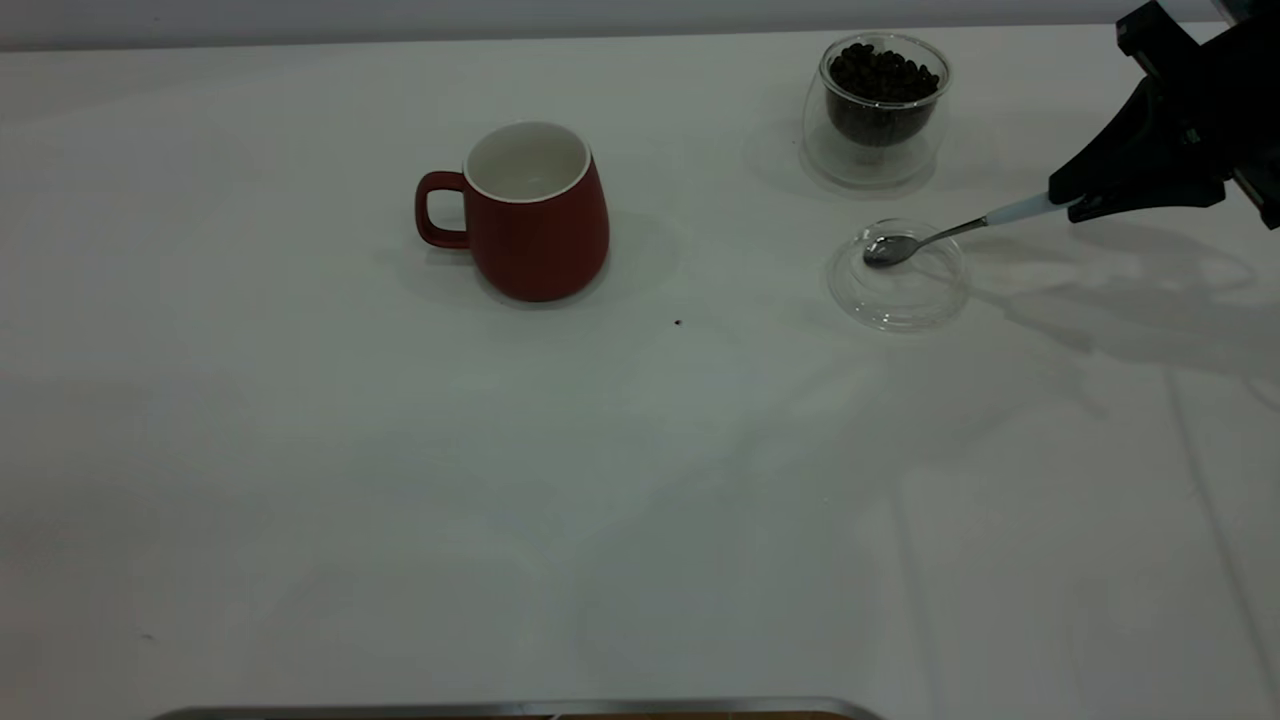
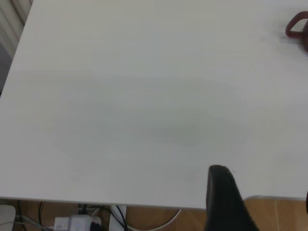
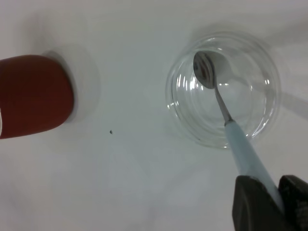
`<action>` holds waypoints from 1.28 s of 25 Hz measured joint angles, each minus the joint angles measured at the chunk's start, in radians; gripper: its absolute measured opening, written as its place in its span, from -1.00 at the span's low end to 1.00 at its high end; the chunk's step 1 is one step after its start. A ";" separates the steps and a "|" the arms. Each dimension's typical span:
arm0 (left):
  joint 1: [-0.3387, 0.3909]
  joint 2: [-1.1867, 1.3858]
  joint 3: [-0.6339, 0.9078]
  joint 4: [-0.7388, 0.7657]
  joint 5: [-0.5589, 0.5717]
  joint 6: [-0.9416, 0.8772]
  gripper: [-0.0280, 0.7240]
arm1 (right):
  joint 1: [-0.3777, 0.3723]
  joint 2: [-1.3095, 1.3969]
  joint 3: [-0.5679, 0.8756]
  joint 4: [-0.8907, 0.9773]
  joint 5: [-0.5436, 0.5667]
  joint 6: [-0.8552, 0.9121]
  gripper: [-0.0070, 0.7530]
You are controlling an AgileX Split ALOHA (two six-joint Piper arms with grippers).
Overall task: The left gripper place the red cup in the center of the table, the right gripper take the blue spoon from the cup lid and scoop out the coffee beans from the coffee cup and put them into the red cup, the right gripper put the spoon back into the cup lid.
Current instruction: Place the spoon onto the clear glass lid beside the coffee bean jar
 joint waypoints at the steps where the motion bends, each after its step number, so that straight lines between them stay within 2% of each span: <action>1: 0.000 0.000 0.000 0.000 0.000 0.000 0.31 | 0.000 0.002 0.000 0.003 0.000 -0.002 -0.71; 6: 0.000 0.000 0.000 0.000 0.000 0.000 0.31 | 0.000 0.003 0.000 0.004 0.000 -0.004 -0.70; 16: 0.000 0.000 0.000 0.000 0.000 -0.003 0.31 | 0.000 0.003 0.000 0.016 -0.003 -0.004 -0.35; 24: 0.000 0.000 0.000 0.000 0.000 -0.003 0.31 | 0.000 0.003 0.000 -0.012 -0.016 -0.004 -0.28; 32: 0.000 0.000 0.000 0.000 0.000 -0.003 0.31 | 0.000 0.002 -0.002 -0.056 -0.025 -0.004 0.03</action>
